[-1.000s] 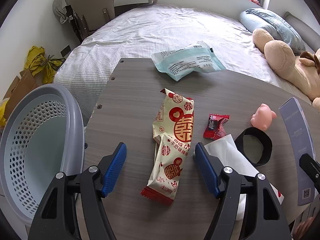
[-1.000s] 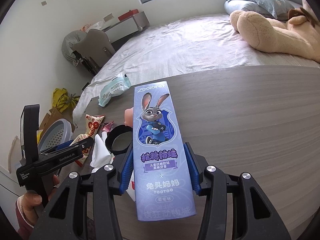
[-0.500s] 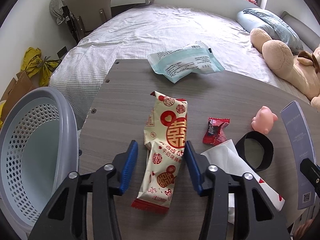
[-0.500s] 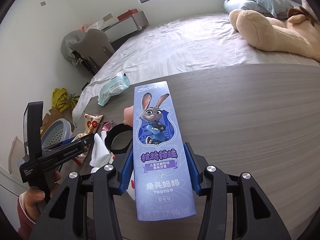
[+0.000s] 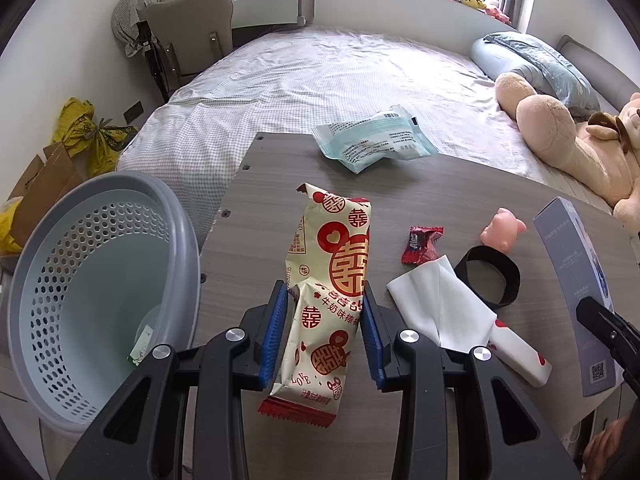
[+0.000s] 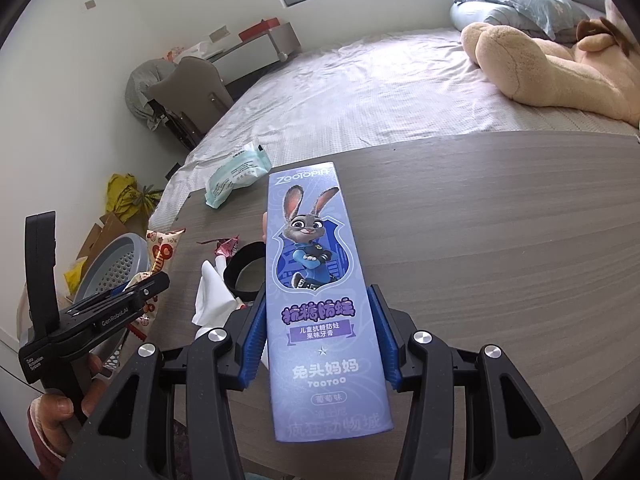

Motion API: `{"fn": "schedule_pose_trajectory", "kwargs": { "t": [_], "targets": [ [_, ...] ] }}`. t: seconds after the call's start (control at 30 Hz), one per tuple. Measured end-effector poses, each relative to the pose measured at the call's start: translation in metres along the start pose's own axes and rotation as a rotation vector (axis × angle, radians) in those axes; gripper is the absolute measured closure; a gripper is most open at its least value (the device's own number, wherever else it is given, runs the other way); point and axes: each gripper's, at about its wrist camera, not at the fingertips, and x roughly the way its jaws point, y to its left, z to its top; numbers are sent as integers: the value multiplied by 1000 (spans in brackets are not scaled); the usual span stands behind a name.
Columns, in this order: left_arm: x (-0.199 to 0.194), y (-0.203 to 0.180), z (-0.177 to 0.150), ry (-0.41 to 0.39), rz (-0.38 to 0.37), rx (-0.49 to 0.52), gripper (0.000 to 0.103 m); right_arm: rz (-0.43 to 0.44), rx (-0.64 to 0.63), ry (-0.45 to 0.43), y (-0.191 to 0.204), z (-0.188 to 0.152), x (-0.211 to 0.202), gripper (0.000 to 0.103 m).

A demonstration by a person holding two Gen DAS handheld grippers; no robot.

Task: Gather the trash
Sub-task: 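Carry the wrapper and toothpaste box toward the blue basket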

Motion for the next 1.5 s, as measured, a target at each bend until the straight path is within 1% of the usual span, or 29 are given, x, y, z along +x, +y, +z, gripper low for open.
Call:
{"fn": "schedule_pose_trajectory", "kwargs": {
  "t": [0.27, 0.7, 1.03, 1.23, 1.5],
  "targets": [
    [-36, 12, -15, -51, 18, -10, 68, 18, -38, 0, 18, -6, -7, 57],
    [-76, 54, -35, -112, 53, -73, 68, 67, -118, 8, 65, -8, -13, 57],
    [-89, 87, -44, -133, 57, -120, 68, 98, -187, 12, 110, -8, -11, 57],
    [-92, 110, -48, -143, 82, -153, 68, 111, -226, 19, 137, -9, -4, 57],
    [-89, 143, -51, -132, 91, -203, 68, 126, -275, 40, 174, -10, 8, 57]
  ]
}}
